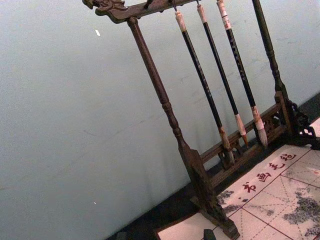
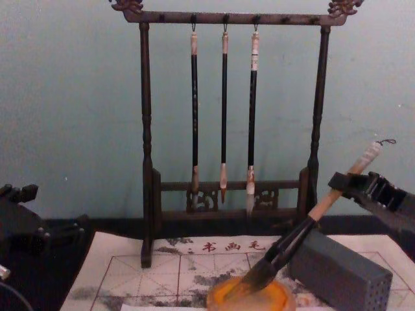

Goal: Pick up the brush from the inkstone, write on the paper, then place the brush back to its original position.

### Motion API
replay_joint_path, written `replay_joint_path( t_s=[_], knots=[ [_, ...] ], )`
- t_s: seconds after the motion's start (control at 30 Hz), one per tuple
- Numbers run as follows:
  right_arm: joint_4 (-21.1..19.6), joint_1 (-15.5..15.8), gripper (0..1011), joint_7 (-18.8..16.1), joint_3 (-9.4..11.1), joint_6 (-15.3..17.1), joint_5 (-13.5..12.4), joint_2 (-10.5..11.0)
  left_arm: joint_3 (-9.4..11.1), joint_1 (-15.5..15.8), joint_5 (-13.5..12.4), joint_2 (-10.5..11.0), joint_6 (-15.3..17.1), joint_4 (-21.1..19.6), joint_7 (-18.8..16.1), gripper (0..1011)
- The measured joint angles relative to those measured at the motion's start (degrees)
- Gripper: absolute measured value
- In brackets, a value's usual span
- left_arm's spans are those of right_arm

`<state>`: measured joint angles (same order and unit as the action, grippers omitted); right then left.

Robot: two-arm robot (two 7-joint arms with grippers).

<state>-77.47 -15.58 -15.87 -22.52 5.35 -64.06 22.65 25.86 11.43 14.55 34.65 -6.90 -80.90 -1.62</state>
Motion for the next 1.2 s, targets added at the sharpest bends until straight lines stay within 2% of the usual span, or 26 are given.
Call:
replay_joint_path(
  t_s=[0.67,1.2],
  knots=[
    [0.87,0.12,181,2.13,0.69,1.83,-1.30,-0.59,0.00,0.00,0.00,0.00,0.00,0.00,0.00,1001],
    [2.55,-0.90,181,3.55,0.37,4.36,-4.64,-0.40,0.00,0.00,0.00,0.00,0.00,0.00,0.00,1001]
  ],
)
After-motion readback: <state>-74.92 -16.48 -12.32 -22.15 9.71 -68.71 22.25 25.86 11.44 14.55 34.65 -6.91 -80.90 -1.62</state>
